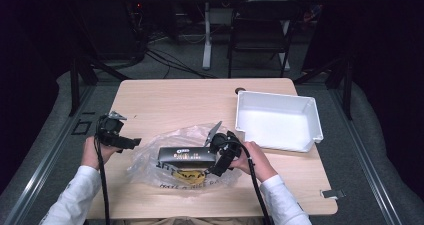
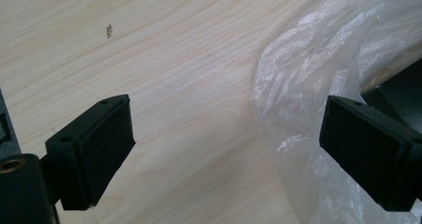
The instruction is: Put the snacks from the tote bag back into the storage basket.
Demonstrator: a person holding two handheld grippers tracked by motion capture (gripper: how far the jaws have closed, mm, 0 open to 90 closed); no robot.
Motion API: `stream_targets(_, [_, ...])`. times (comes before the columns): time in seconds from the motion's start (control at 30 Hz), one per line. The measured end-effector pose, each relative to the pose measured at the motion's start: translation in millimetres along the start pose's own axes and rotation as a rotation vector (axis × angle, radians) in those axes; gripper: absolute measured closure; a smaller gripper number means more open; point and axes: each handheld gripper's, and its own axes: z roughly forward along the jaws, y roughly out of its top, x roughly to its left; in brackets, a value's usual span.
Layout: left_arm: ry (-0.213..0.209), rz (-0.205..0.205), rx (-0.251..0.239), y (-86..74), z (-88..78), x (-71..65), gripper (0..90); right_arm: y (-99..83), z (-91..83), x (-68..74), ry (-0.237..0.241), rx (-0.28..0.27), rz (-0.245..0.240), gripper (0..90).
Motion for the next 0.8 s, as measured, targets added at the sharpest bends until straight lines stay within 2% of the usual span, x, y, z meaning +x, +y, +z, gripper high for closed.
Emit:
stream_targets(0.13, [0.001,-0.005,-0.003,-0.6,1.7,-0.7,6.6,7.8,1.3,1.7,0.01,0.032,-0.038,0.0])
stream_targets(0.27, [0.002,-0.015,-0.005,-1.6,3.4,0.7,6.3,16.8,3.1,2.3,0.023,0.024,-0.053,0.0])
stream_targets(0.37, [0.0,-0.013,0.001,-2.4,4.5,1.1,6.2,24.2,6.5,1.5,0.039,0.062,-0.08,0.0])
stream_targets(0.43, [-0.006,-0.01,0.014,-2.2,4.9,1.1,6.3,27.4,7.7,-0.3,0.045,0.059,-0.089,0.4])
stream_targets(0.7, [-0.01,0.004,0.022,-2.0,7.8,-1.2,6.1,38.3,12.5,-8.2,0.057,0.082,-0.132,6.1])
stream_targets(0.8, [-0.017,0.006,0.029,-1.8,8.2,-1.1,6.1,41.5,13.9,-10.1,0.057,0.092,-0.154,14.6])
